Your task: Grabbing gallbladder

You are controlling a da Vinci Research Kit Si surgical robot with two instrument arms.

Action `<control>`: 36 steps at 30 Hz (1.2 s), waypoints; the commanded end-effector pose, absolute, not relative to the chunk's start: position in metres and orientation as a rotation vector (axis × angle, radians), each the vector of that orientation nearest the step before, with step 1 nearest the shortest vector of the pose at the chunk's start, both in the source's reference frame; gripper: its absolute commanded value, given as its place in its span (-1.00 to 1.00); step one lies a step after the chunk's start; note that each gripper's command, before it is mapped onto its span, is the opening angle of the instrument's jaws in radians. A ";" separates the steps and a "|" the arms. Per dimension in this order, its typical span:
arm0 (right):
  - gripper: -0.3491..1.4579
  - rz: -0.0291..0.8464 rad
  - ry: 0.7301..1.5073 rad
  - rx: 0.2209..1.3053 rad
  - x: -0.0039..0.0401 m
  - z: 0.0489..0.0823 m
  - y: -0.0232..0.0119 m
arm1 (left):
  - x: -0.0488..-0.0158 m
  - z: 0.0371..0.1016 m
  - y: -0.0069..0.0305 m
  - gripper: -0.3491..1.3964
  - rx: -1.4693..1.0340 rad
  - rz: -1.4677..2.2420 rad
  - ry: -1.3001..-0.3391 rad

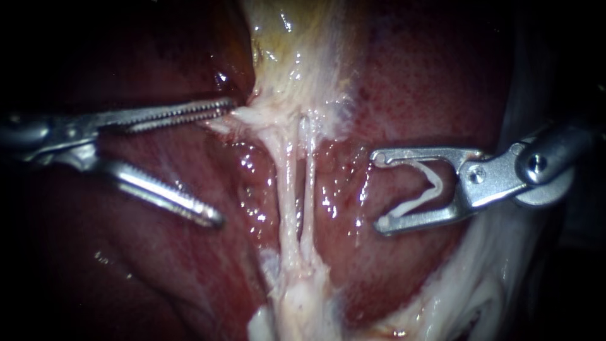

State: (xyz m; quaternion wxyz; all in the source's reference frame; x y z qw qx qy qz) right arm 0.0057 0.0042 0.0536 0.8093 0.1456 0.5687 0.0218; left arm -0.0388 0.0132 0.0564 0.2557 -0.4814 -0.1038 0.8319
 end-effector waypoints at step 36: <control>-0.06 0.047 1.216 0.311 0.0056 0.0536 0.0042 | -0.0379 0.0592 0.0137 -1.00 -1.064 2.116 -0.359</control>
